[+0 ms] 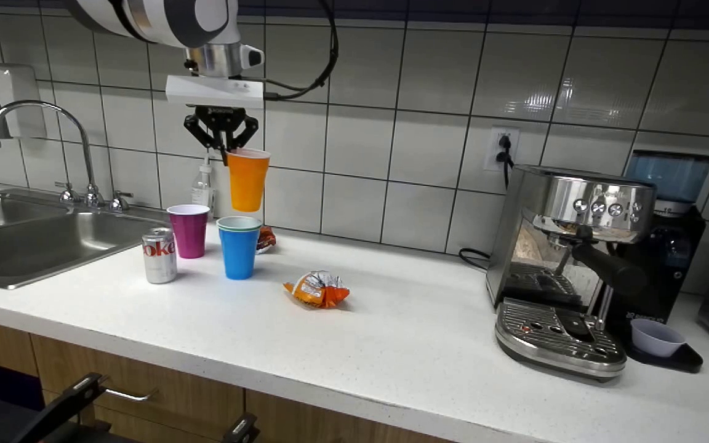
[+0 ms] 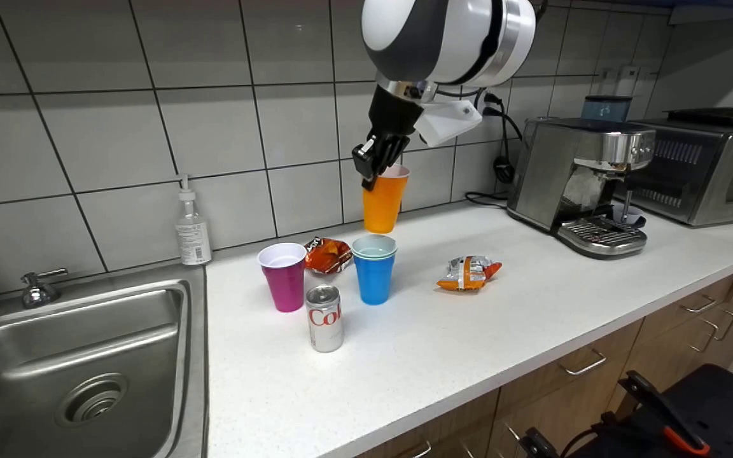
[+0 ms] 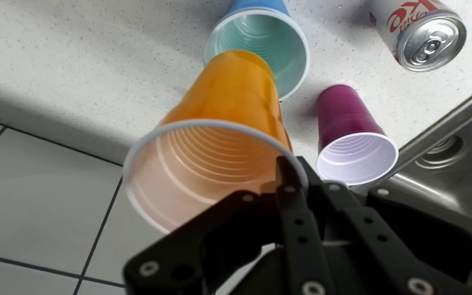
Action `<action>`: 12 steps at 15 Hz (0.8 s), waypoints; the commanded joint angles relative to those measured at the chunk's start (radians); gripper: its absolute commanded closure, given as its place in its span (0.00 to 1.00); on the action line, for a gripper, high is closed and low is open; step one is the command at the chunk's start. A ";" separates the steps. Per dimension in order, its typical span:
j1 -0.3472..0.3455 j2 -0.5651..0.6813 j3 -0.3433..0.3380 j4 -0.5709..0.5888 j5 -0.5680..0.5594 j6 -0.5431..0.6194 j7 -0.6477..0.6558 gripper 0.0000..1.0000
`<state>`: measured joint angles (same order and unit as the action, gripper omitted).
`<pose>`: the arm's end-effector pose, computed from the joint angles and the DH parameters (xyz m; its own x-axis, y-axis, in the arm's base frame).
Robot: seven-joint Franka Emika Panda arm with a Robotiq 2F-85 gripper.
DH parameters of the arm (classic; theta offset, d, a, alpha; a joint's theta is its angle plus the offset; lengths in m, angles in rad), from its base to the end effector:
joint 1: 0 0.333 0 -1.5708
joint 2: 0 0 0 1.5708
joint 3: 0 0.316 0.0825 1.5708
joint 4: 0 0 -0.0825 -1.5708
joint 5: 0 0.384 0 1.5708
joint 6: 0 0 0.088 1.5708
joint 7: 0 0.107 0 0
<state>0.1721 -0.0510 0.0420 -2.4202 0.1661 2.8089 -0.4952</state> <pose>0.5079 0.1023 0.3755 0.7545 0.5038 0.4206 0.5141 -0.8521 0.0984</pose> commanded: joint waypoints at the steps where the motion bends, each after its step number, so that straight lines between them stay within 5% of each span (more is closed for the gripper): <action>1: 0.011 -0.025 -0.001 0.002 0.035 -0.041 -0.065 0.99; 12: 0.024 -0.010 0.000 -0.002 0.045 -0.022 -0.113 0.99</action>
<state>0.1864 -0.0504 0.0419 -2.4228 0.1732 2.8035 -0.5609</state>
